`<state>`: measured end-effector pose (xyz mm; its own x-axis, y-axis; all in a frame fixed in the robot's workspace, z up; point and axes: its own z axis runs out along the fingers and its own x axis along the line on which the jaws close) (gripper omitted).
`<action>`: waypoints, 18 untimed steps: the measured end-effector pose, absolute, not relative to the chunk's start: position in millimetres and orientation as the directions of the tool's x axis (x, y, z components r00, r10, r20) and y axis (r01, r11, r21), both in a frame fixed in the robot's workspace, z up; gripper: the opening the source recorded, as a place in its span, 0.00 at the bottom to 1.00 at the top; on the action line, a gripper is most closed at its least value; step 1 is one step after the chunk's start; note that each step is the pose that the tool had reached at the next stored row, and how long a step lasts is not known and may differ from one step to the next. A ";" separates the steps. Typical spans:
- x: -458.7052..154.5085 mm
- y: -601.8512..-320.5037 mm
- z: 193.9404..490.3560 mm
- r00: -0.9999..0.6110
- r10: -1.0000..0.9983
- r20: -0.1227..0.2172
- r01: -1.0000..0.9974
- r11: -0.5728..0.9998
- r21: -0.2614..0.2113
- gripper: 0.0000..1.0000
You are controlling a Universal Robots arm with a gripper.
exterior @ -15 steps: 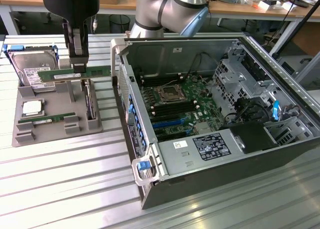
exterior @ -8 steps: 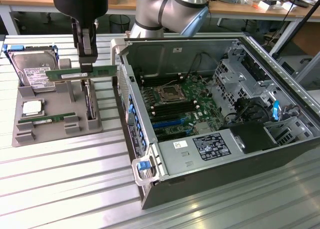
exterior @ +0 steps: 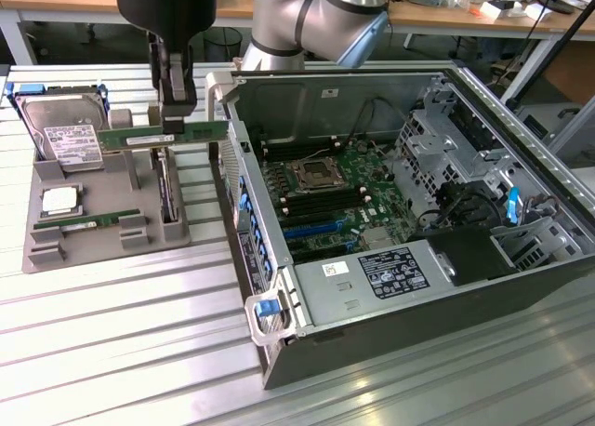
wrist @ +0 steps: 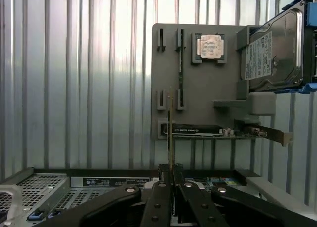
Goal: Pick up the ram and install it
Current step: 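Pick up the ram and move it above insertion slot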
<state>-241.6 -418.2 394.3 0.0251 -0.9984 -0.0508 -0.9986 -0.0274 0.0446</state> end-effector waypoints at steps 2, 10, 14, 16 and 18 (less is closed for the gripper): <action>-237.3 -418.2 394.3 0.025 -0.998 -0.051 -0.999 -0.027 0.045 0.12; -212.9 -418.2 394.3 0.025 -0.998 -0.051 -0.999 -0.027 0.045 0.12; -201.0 -418.2 394.2 0.025 -0.998 -0.051 -0.999 -0.027 0.045 0.12; -197.0 -418.1 394.2 0.025 -0.998 -0.051 -0.999 -0.027 0.045 0.12; -192.1 -418.2 394.2 0.025 -0.998 -0.051 -0.999 -0.027 0.045 0.12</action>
<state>-192.1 -418.2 394.2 0.0251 -0.9984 -0.0508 -0.9986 -0.0274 0.0446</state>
